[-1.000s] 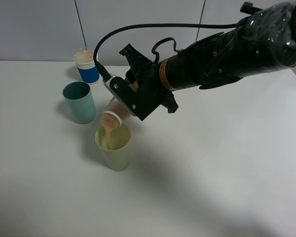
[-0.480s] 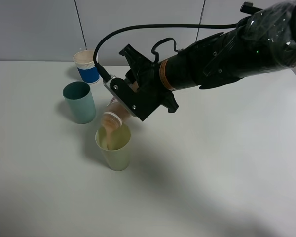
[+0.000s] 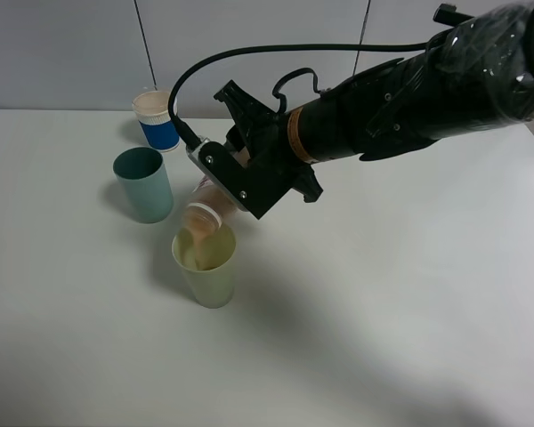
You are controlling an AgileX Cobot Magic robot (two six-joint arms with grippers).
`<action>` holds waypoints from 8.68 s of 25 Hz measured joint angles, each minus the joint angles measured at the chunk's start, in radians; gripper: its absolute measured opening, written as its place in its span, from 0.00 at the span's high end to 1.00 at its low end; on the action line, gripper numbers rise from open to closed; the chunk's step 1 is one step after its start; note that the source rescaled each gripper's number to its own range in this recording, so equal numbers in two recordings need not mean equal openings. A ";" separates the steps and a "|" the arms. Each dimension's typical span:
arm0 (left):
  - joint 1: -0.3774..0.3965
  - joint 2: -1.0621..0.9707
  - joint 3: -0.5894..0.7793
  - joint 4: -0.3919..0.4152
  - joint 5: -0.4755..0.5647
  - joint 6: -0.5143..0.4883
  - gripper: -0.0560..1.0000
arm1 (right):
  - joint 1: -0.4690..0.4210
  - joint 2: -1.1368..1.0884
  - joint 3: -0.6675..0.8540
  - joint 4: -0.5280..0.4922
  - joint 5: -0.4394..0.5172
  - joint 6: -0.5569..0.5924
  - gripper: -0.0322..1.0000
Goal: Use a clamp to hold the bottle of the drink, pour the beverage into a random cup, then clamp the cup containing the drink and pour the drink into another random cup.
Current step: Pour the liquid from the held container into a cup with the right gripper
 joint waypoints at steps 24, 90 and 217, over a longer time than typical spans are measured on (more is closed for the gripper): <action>0.000 0.000 0.000 0.000 0.001 0.000 0.05 | 0.000 0.000 0.000 0.000 0.009 -0.043 0.96; 0.000 0.000 0.000 0.000 0.001 0.000 0.05 | 0.000 -0.034 -0.001 -0.086 0.023 -0.060 0.97; 0.000 0.000 0.000 0.000 0.001 0.001 0.05 | 0.012 -0.035 -0.053 0.181 -0.096 -0.325 0.97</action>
